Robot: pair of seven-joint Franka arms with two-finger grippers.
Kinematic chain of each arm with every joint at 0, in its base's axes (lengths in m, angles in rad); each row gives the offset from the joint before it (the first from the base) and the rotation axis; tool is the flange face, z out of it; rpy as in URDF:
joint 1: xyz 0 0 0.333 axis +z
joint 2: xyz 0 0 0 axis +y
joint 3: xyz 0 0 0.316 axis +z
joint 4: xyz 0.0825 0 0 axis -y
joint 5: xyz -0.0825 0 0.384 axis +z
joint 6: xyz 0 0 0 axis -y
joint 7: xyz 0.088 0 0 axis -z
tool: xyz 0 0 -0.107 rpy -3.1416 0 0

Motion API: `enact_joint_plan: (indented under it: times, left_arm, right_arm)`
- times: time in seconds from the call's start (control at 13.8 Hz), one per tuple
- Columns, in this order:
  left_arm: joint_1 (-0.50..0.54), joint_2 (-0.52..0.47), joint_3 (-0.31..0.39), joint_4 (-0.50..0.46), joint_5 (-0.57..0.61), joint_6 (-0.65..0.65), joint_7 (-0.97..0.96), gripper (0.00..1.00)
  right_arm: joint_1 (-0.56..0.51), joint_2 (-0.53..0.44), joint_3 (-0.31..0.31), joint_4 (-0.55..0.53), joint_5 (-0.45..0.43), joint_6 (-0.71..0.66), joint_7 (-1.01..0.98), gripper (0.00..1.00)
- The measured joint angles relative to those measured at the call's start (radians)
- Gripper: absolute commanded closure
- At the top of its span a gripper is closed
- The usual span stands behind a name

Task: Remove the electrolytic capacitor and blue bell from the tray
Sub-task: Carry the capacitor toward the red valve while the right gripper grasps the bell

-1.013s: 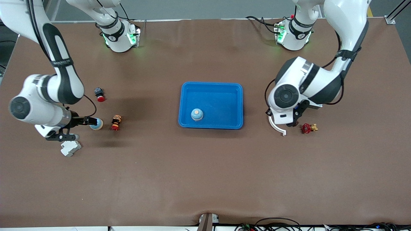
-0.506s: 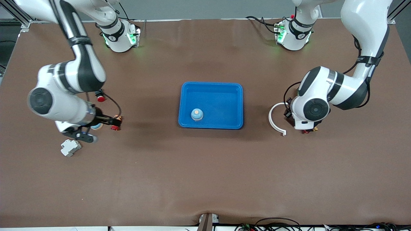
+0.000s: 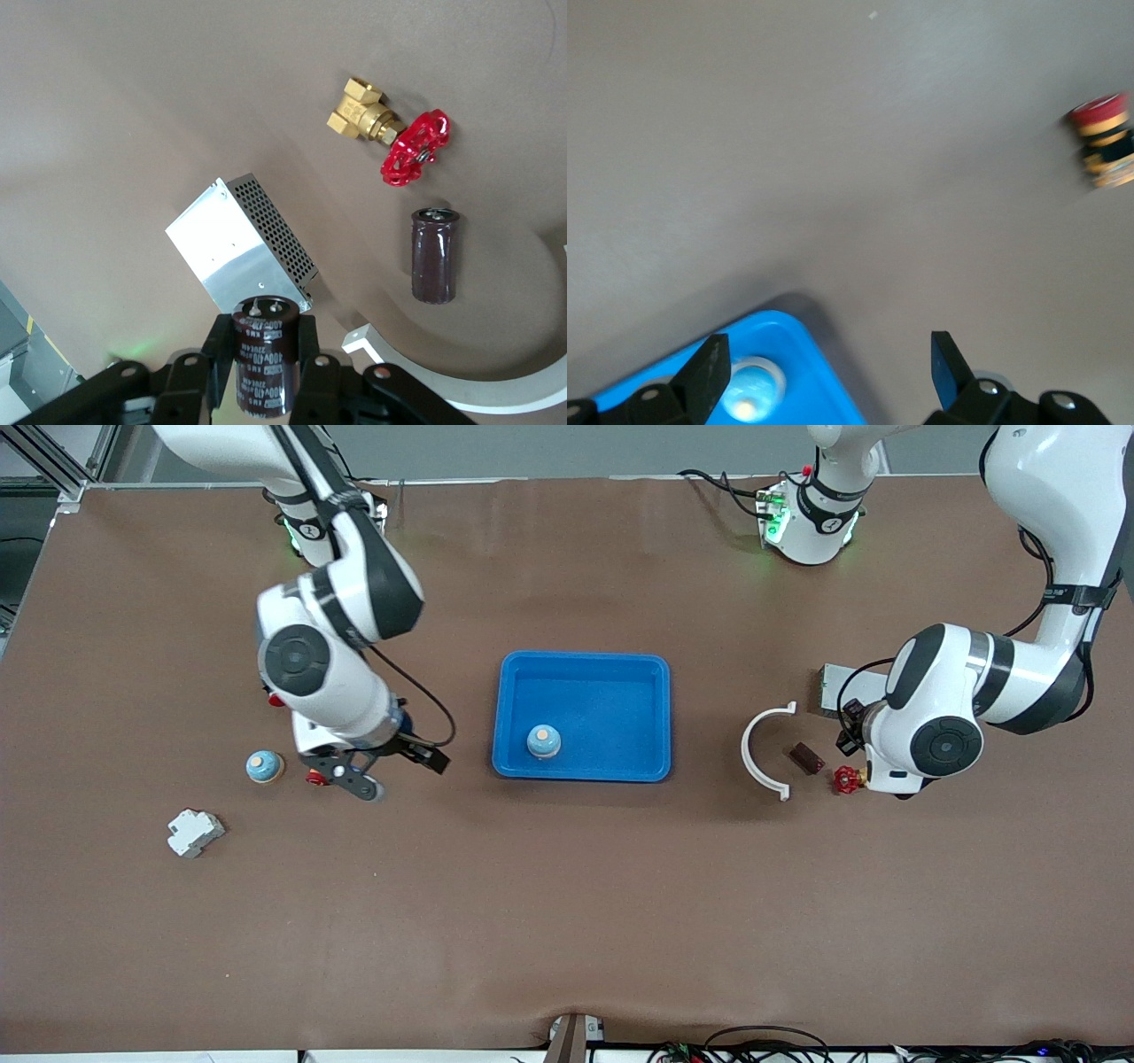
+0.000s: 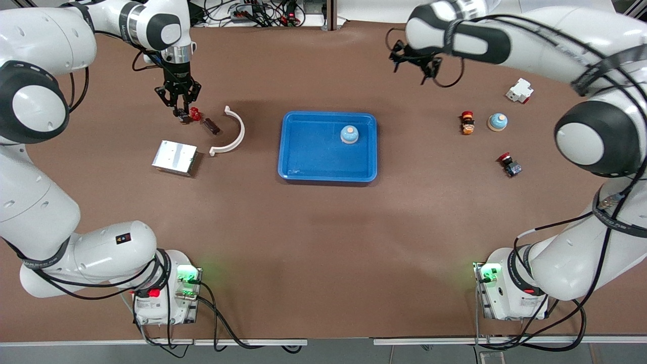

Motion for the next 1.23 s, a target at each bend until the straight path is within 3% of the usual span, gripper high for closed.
enact_joint_plan:
  times: [0.22, 0.51, 0.94, 1.23]
  left_arm:
    - [0.002, 0.001, -0.001, 0.000, 0.007, 0.002, 0.023, 1.00]
    - [0.046, 0.026, 0.002, 0.002, 0.102, 0.028, 0.056, 1.00]
    - [0.187, 0.042, 0.004, 0.016, 0.114, 0.094, 0.261, 1.00]
    - [0.207, 0.065, 0.002, 0.015, 0.114, 0.167, 0.283, 1.00]
  right_arm:
    - [0.094, 0.101, 0.000, 0.030, 0.000, 0.100, 0.157, 0.00]
    - [0.193, 0.203, -0.002, 0.097, -0.001, 0.142, 0.304, 0.00]
    - [0.274, 0.251, -0.005, 0.103, -0.005, 0.189, 0.395, 0.00]
    - [0.286, 0.272, -0.008, 0.039, -0.023, 0.276, 0.397, 0.00]
